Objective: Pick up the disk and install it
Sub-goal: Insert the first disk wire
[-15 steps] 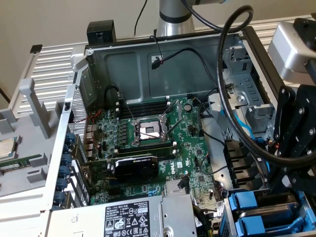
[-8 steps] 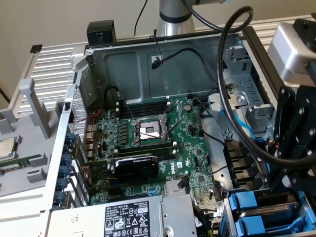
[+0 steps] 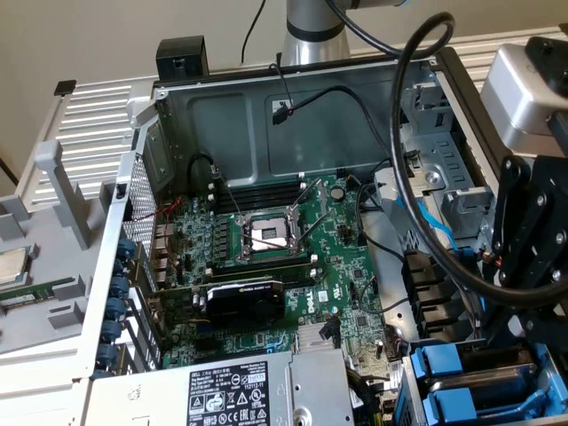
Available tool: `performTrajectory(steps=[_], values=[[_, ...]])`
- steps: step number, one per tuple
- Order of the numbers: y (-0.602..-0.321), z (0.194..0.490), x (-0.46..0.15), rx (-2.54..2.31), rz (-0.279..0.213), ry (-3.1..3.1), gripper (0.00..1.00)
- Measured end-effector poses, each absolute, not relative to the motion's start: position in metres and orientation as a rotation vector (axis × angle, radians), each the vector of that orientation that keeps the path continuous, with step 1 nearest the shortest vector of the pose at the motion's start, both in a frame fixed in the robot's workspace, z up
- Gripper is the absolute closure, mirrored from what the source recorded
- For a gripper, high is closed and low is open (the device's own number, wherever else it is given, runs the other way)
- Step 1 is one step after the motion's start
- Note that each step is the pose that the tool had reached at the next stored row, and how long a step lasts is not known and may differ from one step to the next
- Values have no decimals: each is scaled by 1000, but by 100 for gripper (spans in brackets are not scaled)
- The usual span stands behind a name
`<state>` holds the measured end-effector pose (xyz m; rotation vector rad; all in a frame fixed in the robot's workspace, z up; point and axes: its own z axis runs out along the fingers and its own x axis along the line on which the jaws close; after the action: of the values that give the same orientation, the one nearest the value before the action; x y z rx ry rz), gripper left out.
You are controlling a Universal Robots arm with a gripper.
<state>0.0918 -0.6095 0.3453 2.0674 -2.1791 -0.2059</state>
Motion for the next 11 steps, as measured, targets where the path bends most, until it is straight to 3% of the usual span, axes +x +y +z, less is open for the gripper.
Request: performTrajectory(steps=[11], values=[[-608,343,90,2073,-195,-2185,84]])
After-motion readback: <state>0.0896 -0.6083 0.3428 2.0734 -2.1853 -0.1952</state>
